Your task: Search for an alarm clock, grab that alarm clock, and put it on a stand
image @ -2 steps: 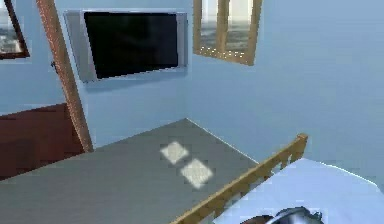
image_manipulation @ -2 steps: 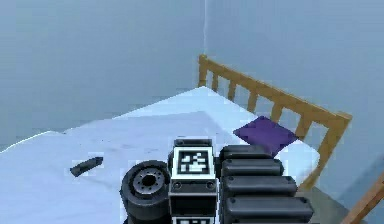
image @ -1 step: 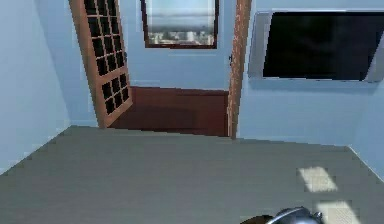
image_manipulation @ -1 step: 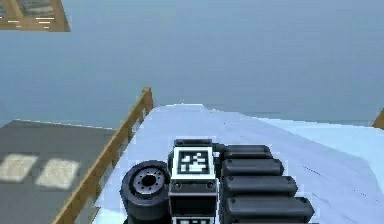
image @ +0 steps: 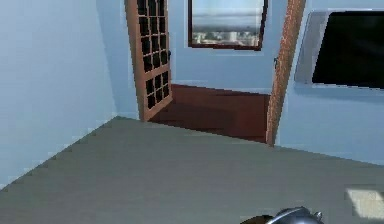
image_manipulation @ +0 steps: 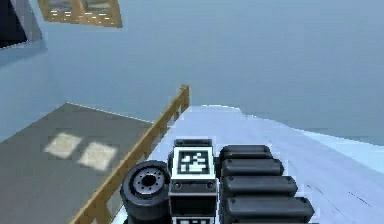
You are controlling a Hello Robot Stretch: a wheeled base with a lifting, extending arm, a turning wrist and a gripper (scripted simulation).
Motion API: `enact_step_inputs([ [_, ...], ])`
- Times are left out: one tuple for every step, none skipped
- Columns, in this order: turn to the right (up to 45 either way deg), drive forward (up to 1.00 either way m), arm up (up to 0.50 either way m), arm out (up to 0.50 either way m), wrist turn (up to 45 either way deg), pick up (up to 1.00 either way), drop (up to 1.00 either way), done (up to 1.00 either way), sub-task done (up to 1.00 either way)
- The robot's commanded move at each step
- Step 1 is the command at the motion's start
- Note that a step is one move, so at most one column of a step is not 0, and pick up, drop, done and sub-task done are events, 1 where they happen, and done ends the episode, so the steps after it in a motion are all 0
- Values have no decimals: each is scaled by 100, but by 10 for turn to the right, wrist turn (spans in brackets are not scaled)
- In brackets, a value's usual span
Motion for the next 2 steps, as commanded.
enact_step_inputs([
  [0,100,0,0,0,0,0,0,0],
  [0,100,0,0,0,0,0,0,0],
])
